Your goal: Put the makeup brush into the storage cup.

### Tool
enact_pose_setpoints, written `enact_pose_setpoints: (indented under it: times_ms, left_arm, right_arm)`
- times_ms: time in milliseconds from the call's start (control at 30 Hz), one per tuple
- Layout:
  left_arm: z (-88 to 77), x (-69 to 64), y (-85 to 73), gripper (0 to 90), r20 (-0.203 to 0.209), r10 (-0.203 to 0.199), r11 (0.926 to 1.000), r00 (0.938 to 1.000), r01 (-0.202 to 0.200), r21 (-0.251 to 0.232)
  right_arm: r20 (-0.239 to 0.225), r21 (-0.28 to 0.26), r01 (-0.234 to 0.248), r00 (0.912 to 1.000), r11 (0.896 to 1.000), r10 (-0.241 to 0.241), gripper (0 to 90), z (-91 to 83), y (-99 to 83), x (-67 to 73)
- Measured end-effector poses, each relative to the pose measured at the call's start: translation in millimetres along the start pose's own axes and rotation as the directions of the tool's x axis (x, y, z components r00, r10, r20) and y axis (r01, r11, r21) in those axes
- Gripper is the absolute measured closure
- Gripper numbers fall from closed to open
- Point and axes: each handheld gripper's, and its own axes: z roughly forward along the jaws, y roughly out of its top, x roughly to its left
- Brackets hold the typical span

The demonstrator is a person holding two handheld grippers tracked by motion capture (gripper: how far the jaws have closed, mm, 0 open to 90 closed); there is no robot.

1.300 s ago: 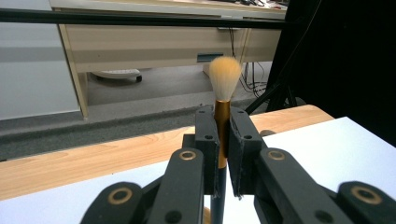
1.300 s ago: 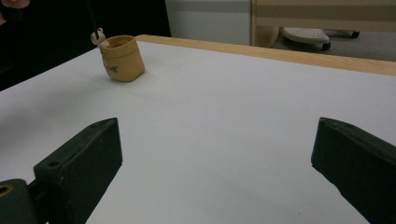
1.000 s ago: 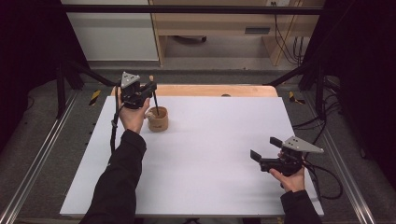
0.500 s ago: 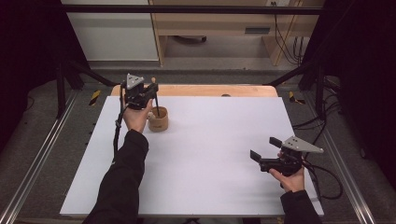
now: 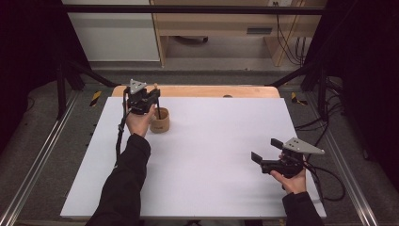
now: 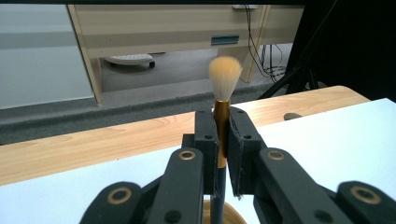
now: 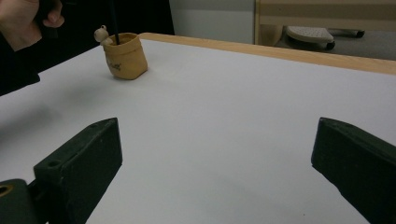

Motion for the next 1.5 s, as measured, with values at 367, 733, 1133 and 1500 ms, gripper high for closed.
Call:
enact_pose_setpoints:
  times_ms: [367, 733, 1133, 1500]
  left_arm:
    - [1.8, 0.4, -10.2, 83.4, 0.001, 0.008, 0.9999, 1.0, -0.008, 0.011]
    - [4.3, 0.7, -25.1, 83.4, 0.003, 0.016, 0.9991, 0.9999, -0.016, 0.038]
    - [3.8, -1.9, -30.9, 80.0, 0.013, 0.018, 0.9986, 0.9998, -0.019, 0.049]
    - [-14.3, -1.1, -28.4, 65.4, 0.029, 0.021, 0.9991, 0.9994, -0.022, 0.037]
  right_arm:
    - [0.0, 0.005, 0.006, 1.0, 1.0, -0.006, 2.4, 0.5, -0.4, 0.0]
    - [0.001, 0.006, 0.006, 1.0, 1.0, -0.006, 2.4, 1.6, -0.7, 0.5]
    - [0.001, 0.004, 0.005, 1.0, 1.0, -0.005, 2.4, 0.9, -0.6, 0.4]
    - [0.004, 0.003, 0.005, 1.0, 1.0, -0.005, 2.4, -0.1, -0.4, 0.5]
